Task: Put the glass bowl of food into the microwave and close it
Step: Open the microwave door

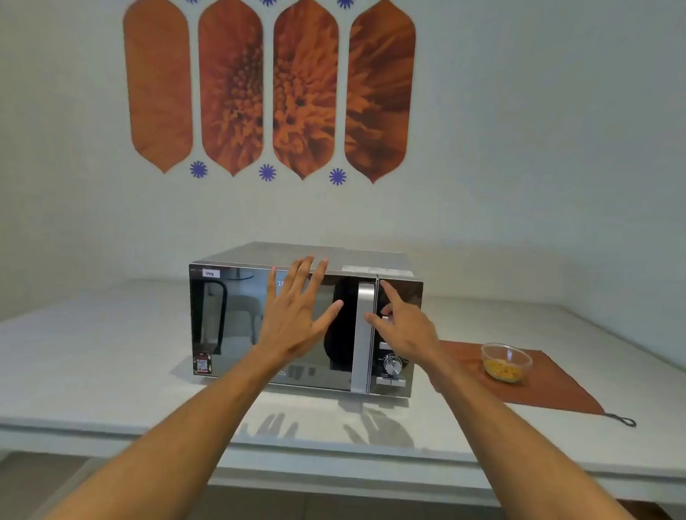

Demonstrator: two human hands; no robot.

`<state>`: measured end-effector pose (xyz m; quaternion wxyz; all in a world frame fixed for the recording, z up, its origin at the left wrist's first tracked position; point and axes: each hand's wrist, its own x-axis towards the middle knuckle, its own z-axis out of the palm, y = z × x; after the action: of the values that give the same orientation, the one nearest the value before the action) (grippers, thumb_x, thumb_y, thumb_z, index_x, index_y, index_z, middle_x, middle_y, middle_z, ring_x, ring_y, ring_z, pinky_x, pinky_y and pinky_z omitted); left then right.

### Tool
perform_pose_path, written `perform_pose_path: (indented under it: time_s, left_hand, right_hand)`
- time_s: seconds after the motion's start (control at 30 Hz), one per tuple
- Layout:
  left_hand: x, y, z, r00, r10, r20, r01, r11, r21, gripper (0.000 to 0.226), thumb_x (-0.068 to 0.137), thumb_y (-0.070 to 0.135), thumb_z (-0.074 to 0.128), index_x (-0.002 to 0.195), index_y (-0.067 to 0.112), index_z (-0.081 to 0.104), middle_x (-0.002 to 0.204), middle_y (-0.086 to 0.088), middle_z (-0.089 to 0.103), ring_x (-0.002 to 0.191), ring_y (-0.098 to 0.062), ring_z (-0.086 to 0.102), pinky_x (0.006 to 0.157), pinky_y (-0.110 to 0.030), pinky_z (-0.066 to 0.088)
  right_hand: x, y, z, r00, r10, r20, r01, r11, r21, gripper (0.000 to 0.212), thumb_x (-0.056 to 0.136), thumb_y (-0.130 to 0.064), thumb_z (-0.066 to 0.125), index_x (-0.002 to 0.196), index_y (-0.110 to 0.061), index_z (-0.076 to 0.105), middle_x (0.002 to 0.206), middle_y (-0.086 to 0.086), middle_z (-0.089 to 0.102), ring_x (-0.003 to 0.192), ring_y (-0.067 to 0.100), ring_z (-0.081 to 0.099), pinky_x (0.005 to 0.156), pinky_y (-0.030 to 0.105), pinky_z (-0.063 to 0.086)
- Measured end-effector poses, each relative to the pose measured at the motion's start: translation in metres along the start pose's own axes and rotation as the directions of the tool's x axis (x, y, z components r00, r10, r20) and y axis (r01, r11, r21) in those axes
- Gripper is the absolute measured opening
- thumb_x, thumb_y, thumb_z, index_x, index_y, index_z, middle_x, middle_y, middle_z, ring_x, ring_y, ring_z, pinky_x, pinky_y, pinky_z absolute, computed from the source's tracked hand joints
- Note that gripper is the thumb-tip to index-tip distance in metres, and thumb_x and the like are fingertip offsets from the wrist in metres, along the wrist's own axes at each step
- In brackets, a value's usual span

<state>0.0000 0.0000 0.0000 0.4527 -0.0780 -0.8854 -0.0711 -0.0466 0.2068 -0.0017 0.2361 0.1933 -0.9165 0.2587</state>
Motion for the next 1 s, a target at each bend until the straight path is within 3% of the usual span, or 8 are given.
perform_pose_path:
  time_s: [0.13, 0.33, 0.47, 0.63, 0.7, 0.8, 0.87, 1.0]
  left_hand:
    - [-0.007, 0.005, 0.005, 1.000, -0.012, 0.000, 0.012, 1.000, 0.028, 0.072, 0.088, 0.070, 0.018, 0.148, 0.038, -0.006, 0.162, -0.002, 0.016, 0.145, -0.008, 0.000, 0.120, -0.051, -0.005]
    - [-0.014, 0.006, 0.007, 0.999, -0.035, 0.032, 0.034, 0.998, 0.050, 0.073, 0.087, 0.070, 0.015, 0.148, 0.036, -0.006, 0.162, -0.004, 0.013, 0.145, -0.010, -0.003, 0.118, -0.047, -0.013]
    - [-0.017, 0.015, 0.005, 0.999, -0.033, 0.027, 0.031, 0.998, 0.053, 0.073, 0.089, 0.068, 0.019, 0.150, 0.035, 0.000, 0.162, -0.002, 0.014, 0.145, -0.009, -0.003, 0.117, -0.045, -0.014]
    - [-0.023, 0.026, -0.001, 0.998, -0.030, 0.058, 0.025, 0.996, 0.087, 0.074, 0.088, 0.068, 0.015, 0.151, 0.033, 0.002, 0.163, -0.001, 0.011, 0.147, -0.010, -0.003, 0.118, -0.045, -0.016]
    - [-0.023, 0.026, -0.004, 0.997, -0.039, 0.069, 0.032, 0.995, 0.097, 0.074, 0.088, 0.068, 0.015, 0.151, 0.033, 0.003, 0.163, 0.000, 0.010, 0.146, -0.009, -0.006, 0.117, -0.045, -0.018]
    - [-0.024, 0.023, -0.007, 0.997, -0.062, 0.056, 0.056, 0.994, 0.098, 0.074, 0.088, 0.068, 0.016, 0.152, 0.032, 0.004, 0.163, 0.000, 0.011, 0.146, -0.009, -0.006, 0.118, -0.045, -0.016]
    - [-0.024, 0.020, -0.008, 0.996, -0.070, 0.055, 0.064, 0.992, 0.107, 0.073, 0.089, 0.068, 0.017, 0.151, 0.033, 0.001, 0.162, 0.000, 0.011, 0.147, -0.010, -0.005, 0.119, -0.047, -0.012]
    - [-0.028, 0.014, -0.010, 0.996, -0.063, 0.057, 0.054, 0.988, 0.143, 0.071, 0.089, 0.066, 0.019, 0.149, 0.034, 0.000, 0.162, -0.001, 0.012, 0.146, -0.010, -0.003, 0.120, -0.049, -0.010]
  right_hand:
    - [0.006, 0.000, 0.013, 0.997, 0.024, 0.075, -0.035, 0.988, 0.153, 0.073, 0.091, -0.056, 0.050, 0.151, -0.036, 0.013, 0.126, 0.009, 0.064, 0.106, 0.029, 0.064, 0.093, 0.047, 0.049]
    - [0.014, -0.002, 0.030, 0.997, 0.032, 0.064, -0.055, 0.914, 0.402, 0.072, 0.093, -0.027, 0.062, 0.150, -0.034, 0.020, 0.143, 0.013, 0.050, 0.129, 0.034, 0.048, 0.103, 0.045, 0.040]
    - [0.012, -0.002, 0.032, 0.999, 0.031, 0.034, -0.043, 0.894, 0.446, 0.069, 0.092, -0.014, 0.060, 0.148, -0.033, 0.024, 0.114, 0.014, 0.065, 0.091, 0.019, 0.059, 0.081, 0.030, 0.044]
    - [0.008, -0.004, 0.033, 0.999, 0.038, 0.009, -0.039, 0.908, 0.417, 0.067, 0.094, -0.006, 0.055, 0.148, -0.029, 0.025, 0.077, 0.007, 0.062, 0.066, 0.017, 0.060, 0.063, 0.027, 0.047]
    - [0.009, -0.001, 0.033, 1.000, 0.019, 0.002, -0.018, 0.901, 0.434, 0.065, 0.094, -0.006, 0.055, 0.148, -0.028, 0.026, 0.079, 0.012, 0.066, 0.068, 0.021, 0.063, 0.063, 0.030, 0.052]
    - [0.017, 0.006, 0.035, 1.000, -0.012, 0.015, 0.002, 0.865, 0.501, 0.062, 0.094, -0.010, 0.057, 0.146, -0.029, 0.027, 0.098, 0.012, 0.068, 0.087, 0.023, 0.065, 0.083, 0.038, 0.054]
    - [0.021, 0.004, 0.038, 1.000, -0.007, 0.026, -0.008, 0.855, 0.519, 0.064, 0.094, -0.011, 0.057, 0.147, -0.029, 0.026, 0.107, 0.011, 0.065, 0.093, 0.021, 0.064, 0.086, 0.037, 0.054]
    - [0.020, -0.002, 0.042, 1.000, 0.028, -0.001, -0.023, 0.846, 0.532, 0.063, 0.094, -0.005, 0.055, 0.145, -0.030, 0.029, 0.079, 0.010, 0.064, 0.066, 0.014, 0.061, 0.054, 0.016, 0.044]
